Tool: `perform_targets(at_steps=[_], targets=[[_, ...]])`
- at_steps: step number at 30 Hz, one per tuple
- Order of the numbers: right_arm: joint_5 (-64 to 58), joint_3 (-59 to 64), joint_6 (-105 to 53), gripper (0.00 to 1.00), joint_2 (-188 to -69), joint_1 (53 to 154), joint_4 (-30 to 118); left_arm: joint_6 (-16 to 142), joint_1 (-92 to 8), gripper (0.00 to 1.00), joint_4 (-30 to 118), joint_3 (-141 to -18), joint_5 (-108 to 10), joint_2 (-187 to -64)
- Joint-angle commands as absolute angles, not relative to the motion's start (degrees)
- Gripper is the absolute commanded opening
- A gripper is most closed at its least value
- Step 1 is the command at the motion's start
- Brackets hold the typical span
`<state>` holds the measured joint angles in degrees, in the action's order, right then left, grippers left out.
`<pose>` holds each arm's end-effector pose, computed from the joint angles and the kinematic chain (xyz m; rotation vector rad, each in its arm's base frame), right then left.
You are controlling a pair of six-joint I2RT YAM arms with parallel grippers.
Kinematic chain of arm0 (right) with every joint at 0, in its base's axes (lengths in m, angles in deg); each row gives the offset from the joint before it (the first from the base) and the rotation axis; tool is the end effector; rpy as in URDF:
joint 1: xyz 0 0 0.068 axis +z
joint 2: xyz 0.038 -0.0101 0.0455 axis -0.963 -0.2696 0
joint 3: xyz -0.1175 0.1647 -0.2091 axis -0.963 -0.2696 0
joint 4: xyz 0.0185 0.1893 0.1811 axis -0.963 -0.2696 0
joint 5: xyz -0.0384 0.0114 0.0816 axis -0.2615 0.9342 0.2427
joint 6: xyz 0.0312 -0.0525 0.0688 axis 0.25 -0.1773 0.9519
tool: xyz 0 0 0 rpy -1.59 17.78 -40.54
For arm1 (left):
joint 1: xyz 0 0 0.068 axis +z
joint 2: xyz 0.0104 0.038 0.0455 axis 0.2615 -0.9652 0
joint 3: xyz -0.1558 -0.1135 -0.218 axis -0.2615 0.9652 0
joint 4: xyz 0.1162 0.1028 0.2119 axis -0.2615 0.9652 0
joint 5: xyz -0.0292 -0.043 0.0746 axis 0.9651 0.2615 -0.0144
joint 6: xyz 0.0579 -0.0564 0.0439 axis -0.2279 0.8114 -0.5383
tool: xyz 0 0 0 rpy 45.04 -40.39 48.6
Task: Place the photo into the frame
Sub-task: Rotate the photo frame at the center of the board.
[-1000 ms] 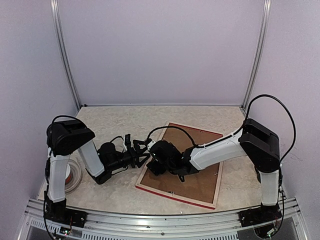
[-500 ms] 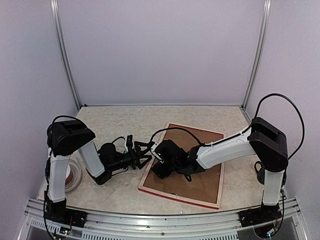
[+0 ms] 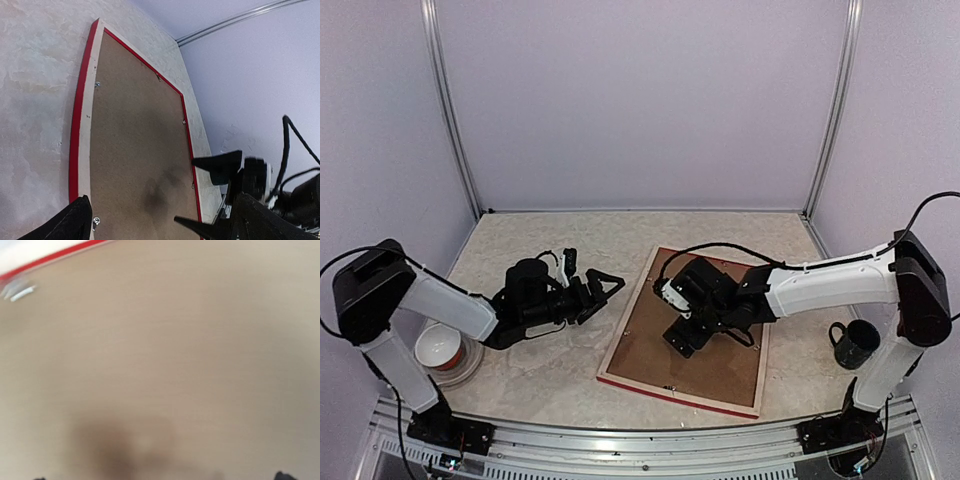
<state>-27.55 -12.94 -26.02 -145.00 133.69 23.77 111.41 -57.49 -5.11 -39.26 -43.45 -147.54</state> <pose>0.2083 0.3054 0.1624 -1.0265 2.3083 0.0859 0.2544 -0.2585 0.1583 -0.1250 2.0738 -1.4192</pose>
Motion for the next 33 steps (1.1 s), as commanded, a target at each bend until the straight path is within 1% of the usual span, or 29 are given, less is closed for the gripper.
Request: perform_targets(at_steps=[1, 3, 6, 9, 12, 18, 21, 25, 27, 31, 33], targets=[[-26.8, -12.8, -21.1, 0.99, -138.4, 124.0, 19.4, 98.1, -62.2, 0.99, 27.0, -44.2, -56.0, -135.1], [-26.1, -11.9, -20.0, 0.99, -137.4, 118.7, 18.7, 98.1, -62.6, 0.99, 33.4, -45.0, -55.2, -131.1], [-25.5, -8.9, -18.7, 0.99, -138.6, 111.1, 17.6, 99.9, -63.5, 0.99, 42.6, -45.1, -53.8, -128.9], [-23.5, -4.5, -18.2, 0.99, -142.4, 104.6, 17.2, 101.3, -65.3, 0.98, 46.8, -44.2, -53.2, -127.7], [-21.6, 2.8, -18.7, 0.99, -148.3, 100.2, 16.3, 102.0, -67.1, 0.96, 50.3, -44.4, -53.8, -127.9], [-28.2, 18.3, -23.4, 0.99, -161.9, 97.6, 11.4, 101.9, -68.1, 0.89, 52.1, -46.6, -55.2, -134.1], [-29.4, 23.5, -24.5, 0.99, -167.1, 95.5, 8.9, 101.0, -68.8, 0.85, 52.5, -48.1, -56.9, -138.5], [-26.0, 24.8, -23.6, 0.99, -169.4, 92.0, 8.7, 99.5, -69.2, 0.80, 52.2, -49.8, -57.3, -143.5], [-25.1, 23.7, -23.5, 0.99, -169.2, 91.5, 9.4, 99.0, -69.4, 0.80, 52.0, -50.0, -57.3, -144.9], [-26.5, 22.2, -23.6, 0.99, -169.5, 91.4, 9.9, 97.8, -69.9, 0.80, 52.7, -51.0, -59.7, -145.6], [-27.3, 21.6, -23.6, 0.99, -169.7, 91.4, 10.0, 97.0, -70.2, 0.77, 54.8, -52.5, -61.2, -146.7]])
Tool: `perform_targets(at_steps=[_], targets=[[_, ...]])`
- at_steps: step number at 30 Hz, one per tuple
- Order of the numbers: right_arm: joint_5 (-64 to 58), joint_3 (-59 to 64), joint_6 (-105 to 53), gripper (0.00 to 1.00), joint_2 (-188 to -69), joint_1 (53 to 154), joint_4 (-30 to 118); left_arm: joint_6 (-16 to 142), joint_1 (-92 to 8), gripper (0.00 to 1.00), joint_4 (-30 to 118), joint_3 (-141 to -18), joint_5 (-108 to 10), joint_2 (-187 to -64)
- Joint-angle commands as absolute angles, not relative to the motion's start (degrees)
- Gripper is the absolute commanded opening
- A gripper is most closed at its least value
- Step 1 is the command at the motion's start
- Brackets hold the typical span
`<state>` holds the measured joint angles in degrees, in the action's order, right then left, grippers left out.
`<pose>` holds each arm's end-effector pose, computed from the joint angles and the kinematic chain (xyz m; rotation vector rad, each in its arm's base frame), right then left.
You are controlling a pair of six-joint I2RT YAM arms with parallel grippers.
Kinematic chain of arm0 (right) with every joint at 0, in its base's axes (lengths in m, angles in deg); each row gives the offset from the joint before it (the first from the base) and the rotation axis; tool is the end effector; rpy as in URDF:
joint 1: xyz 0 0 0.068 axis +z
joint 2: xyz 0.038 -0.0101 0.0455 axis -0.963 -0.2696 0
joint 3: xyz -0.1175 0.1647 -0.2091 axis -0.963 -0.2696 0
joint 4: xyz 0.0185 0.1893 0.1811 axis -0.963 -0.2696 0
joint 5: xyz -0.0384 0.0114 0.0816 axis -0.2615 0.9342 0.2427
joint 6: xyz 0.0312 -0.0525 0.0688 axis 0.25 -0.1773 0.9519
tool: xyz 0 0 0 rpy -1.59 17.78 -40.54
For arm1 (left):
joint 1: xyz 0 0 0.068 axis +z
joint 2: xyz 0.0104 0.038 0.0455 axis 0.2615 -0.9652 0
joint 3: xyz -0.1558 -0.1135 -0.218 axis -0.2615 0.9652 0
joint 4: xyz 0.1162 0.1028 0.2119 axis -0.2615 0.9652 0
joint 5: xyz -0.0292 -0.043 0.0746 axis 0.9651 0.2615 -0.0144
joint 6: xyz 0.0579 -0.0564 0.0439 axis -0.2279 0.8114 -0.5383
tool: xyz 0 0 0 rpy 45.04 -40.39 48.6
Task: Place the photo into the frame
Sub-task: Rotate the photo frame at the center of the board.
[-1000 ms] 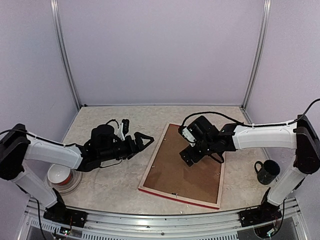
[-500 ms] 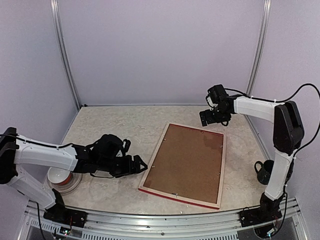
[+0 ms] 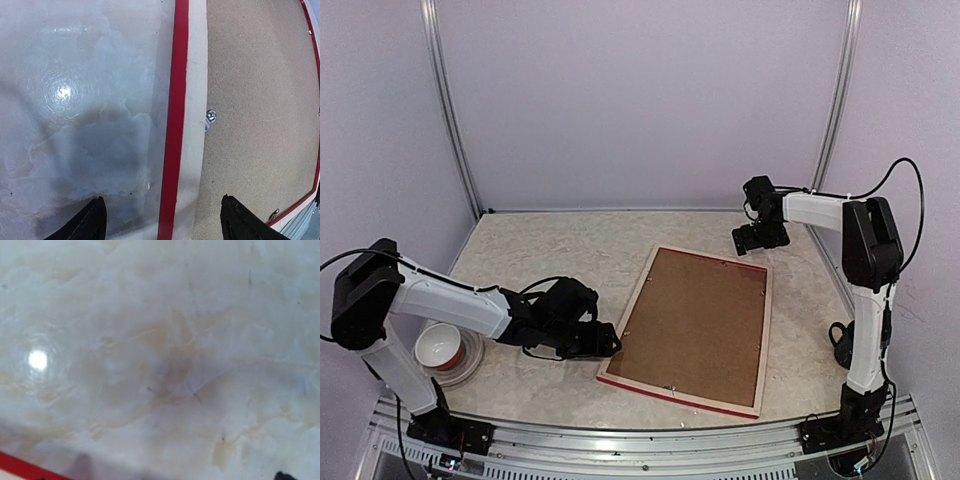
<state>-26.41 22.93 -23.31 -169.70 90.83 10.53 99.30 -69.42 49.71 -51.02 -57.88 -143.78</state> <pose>0.4794 0.1191 0.1655 -0.0676 2.5740 -0.1838 0.1963 -0.2714 0.1211 0.1399 2.6489 -0.6791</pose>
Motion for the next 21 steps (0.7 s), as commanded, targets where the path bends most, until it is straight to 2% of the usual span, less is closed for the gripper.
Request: perform_targets(at_steps=[1, 7, 14, 21], targets=[[-27.3, 21.3, -23.6, 0.99, -169.8, 91.3, 10.2, 96.4, -70.5, 0.75, 56.1, -53.4, -62.0, -147.3], [-27.2, 20.8, -23.5, 0.99, -170.3, 91.2, 11.1, 93.9, -73.1, 0.64, 63.0, -58.9, -67.3, -153.6], [-26.2, 20.9, -23.2, 0.99, -171.2, 90.6, 11.3, 93.2, -72.9, 0.39, 65.5, -60.8, -70.0, -156.2], [-18.8, 16.8, -21.6, 0.99, -169.8, 89.3, 13.3, 89.5, -67.6, 0.38, 67.3, -63.6, -71.9, -156.3]])
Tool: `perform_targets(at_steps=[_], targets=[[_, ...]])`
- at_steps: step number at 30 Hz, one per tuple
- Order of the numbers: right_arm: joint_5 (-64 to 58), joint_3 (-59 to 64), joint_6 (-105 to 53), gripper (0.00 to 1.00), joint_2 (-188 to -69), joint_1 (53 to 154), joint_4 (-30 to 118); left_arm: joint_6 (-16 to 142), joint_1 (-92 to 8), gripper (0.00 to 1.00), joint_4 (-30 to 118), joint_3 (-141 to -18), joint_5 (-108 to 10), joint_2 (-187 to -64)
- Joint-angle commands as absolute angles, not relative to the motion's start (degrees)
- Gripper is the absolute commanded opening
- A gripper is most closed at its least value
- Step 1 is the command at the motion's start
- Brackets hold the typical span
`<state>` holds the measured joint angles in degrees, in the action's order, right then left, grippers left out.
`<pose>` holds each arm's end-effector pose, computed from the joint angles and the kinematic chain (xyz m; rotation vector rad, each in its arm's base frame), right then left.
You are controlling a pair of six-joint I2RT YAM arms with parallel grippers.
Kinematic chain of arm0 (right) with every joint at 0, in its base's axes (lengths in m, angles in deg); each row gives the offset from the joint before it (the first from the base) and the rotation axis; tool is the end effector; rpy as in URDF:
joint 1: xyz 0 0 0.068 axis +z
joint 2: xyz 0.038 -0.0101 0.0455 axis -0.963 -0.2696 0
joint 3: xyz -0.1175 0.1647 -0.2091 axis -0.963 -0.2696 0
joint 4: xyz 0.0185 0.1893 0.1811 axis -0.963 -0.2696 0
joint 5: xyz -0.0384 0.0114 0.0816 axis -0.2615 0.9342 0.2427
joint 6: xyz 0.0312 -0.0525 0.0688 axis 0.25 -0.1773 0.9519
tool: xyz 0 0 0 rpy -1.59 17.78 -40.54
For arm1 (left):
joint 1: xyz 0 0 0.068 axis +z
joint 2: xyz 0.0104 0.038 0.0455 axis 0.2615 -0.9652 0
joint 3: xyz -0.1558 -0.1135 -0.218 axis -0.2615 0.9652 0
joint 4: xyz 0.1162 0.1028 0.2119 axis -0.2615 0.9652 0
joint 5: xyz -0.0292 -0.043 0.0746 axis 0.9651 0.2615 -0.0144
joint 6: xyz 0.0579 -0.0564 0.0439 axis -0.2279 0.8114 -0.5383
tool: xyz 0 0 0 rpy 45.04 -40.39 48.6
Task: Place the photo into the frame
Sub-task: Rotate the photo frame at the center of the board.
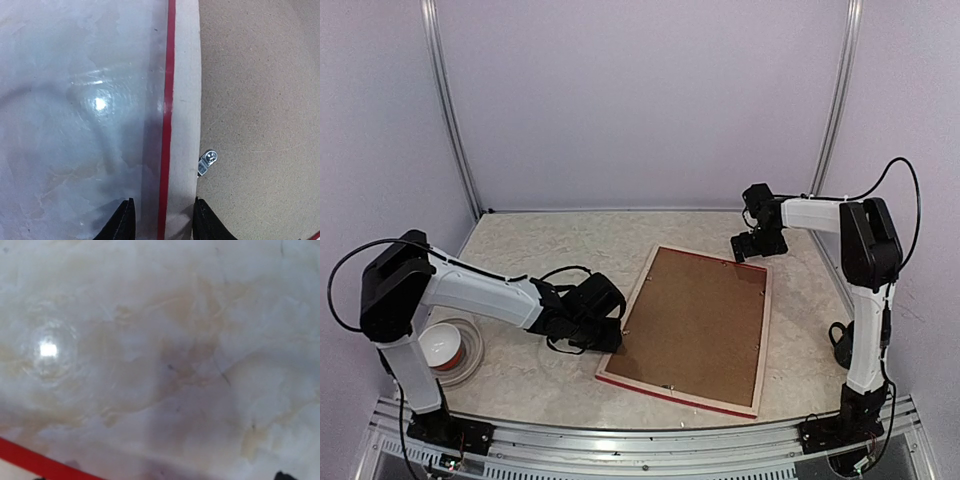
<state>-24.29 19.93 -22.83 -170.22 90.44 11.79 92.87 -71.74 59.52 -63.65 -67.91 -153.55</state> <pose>0.4730 0.1168 0.1454 -0.0683 2.6212 -0.1510 0.2182 -0.3032 0.1155 0.2798 2.6281 -0.3721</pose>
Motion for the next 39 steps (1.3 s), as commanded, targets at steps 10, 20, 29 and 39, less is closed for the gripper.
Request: perform_targets(at_steps=[10, 20, 29, 39], targets=[[-4.3, 7.8, -19.6, 0.99, -165.4, 89.3, 18.0, 84.0, -58.5, 0.39, 68.5, -71.0, -74.5, -159.1], [-3.1, -5.5, -16.9, 0.99, -153.7, 93.7, 21.5, 81.5, -53.6, 0.40, 69.6, -84.8, -74.3, -167.6], [-6.3, -15.5, -12.4, 0.99, -143.9, 97.3, 21.9, 78.8, -51.9, 0.40, 70.8, -99.3, -72.1, -178.7], [-16.5, -18.8, -8.5, 0.99, -139.2, 101.5, 17.5, 78.4, -50.1, 0.51, 72.0, -108.5, -71.4, -184.0]])
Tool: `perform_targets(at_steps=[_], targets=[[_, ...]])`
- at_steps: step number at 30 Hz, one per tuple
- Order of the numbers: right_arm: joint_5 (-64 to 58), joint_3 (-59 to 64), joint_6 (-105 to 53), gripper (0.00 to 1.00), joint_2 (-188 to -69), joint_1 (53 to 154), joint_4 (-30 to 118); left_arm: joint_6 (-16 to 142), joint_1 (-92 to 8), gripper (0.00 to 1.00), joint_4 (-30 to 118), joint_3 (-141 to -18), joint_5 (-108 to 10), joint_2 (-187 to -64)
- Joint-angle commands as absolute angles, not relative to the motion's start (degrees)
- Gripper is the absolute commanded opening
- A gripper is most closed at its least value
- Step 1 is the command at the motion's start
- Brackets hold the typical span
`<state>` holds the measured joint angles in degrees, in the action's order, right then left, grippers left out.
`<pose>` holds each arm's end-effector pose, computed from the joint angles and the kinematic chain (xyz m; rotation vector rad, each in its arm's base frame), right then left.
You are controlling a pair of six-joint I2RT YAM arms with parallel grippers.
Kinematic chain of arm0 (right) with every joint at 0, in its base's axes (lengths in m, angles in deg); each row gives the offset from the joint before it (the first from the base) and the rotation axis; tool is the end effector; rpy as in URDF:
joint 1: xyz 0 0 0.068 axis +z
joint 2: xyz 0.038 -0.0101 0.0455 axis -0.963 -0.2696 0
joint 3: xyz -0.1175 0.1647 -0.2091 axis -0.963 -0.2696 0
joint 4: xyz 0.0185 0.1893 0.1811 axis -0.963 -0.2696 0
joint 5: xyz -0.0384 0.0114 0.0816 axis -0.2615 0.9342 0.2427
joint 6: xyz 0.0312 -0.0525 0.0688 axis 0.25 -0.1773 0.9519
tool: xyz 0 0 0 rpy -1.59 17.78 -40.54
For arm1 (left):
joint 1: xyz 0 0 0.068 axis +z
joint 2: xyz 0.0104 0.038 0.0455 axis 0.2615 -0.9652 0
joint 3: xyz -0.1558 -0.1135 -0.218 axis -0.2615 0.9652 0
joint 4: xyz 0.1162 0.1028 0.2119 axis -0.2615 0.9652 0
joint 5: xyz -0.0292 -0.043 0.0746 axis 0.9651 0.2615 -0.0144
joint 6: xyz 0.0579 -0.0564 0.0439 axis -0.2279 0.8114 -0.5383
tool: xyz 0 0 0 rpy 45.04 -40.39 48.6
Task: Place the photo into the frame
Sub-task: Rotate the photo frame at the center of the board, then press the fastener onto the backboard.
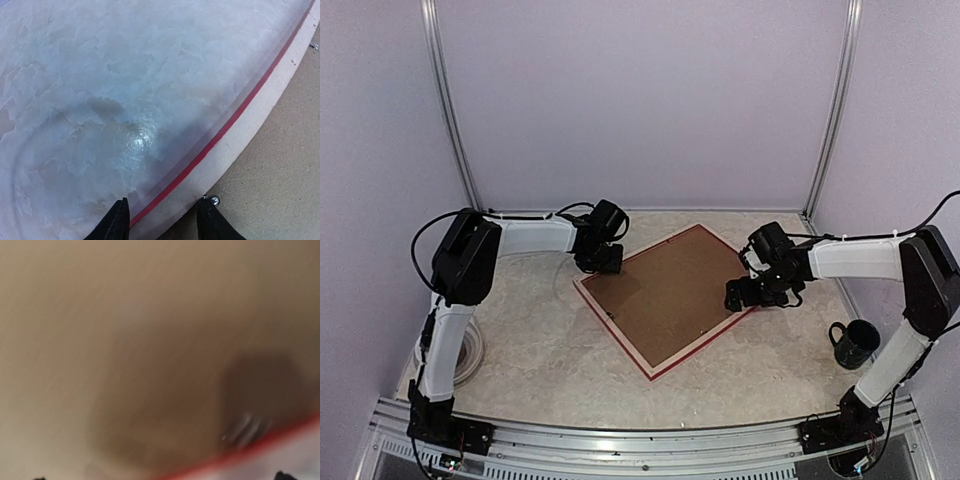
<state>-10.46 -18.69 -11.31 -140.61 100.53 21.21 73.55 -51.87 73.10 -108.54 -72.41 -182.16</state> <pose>0.3024 0.1497 0.1507 -0.1161 2.6846 0.2830 0.4403 -0.3015 0.1211 0.2204 2.5157 -0.0732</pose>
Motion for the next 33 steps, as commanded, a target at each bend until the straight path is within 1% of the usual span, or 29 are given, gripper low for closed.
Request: perform_targets(at_steps=[1, 6, 9, 14, 18, 21, 24, 25, 26, 28, 29, 30, 31, 33], targets=[[-18.3, -18.4, -8.2, 0.99, -138.6, 101.5, 16.8, 78.8, -49.8, 0.57, 71.4, -107.3, -71.5, -181.9], [-19.2, -14.6, -8.7, 0.99, -136.4, 102.0, 15.7, 80.3, -47.3, 0.80, 67.8, -99.9, -72.7, -170.6], [-19.8, -10.1, -9.0, 0.99, -137.8, 103.9, 14.4, 81.7, -46.0, 0.87, 66.1, -95.7, -72.2, -164.1], [-19.2, 0.9, -11.2, 0.99, -145.4, 109.2, 13.6, 85.5, -46.2, 0.88, 64.6, -87.3, -68.6, -155.2], [-18.5, 9.5, -15.0, 0.98, -152.8, 113.4, 14.6, 88.6, -46.4, 0.86, 60.4, -77.9, -64.8, -150.6], [-16.3, 15.3, -18.1, 0.82, -158.5, 115.6, 16.4, 90.0, -45.9, 0.82, 56.1, -72.5, -62.6, -148.3], [-10.5, 20.8, -20.1, 0.57, -163.7, 117.2, 17.7, 90.0, -45.5, 0.73, 52.3, -70.3, -60.3, -147.4], [-7.9, 22.4, -20.6, 0.47, -165.1, 117.6, 18.2, 89.9, -45.5, 0.70, 51.8, -70.4, -59.9, -147.5], [-6.0, 23.9, -21.1, 0.38, -166.5, 118.1, 18.8, 89.9, -45.4, 0.69, 51.3, -70.7, -59.4, -148.1], [-3.7, 26.9, -22.1, 0.16, -169.2, 119.3, 19.2, 89.9, -45.3, 0.68, 50.4, -71.3, -58.4, -149.1], [-2.6, 29.0, -22.5, 0.08, -170.7, 119.7, 19.2, 89.9, -45.2, 0.68, 50.3, -71.7, -58.2, -149.8], [-1.7, 30.6, -22.8, 0.02, -172.1, 120.2, 19.0, 90.0, -45.1, 0.68, 50.0, -72.0, -58.1, -150.2], [-0.8, 32.3, -23.0, 0.00, -173.7, 120.5, 18.6, 90.0, -45.1, 0.67, 49.6, -72.2, -58.0, -150.8], [1.5, 34.9, -23.0, 0.00, -176.2, 120.9, 18.0, 90.3, -45.0, 0.67, 48.9, -72.8, -57.8, -151.9]])
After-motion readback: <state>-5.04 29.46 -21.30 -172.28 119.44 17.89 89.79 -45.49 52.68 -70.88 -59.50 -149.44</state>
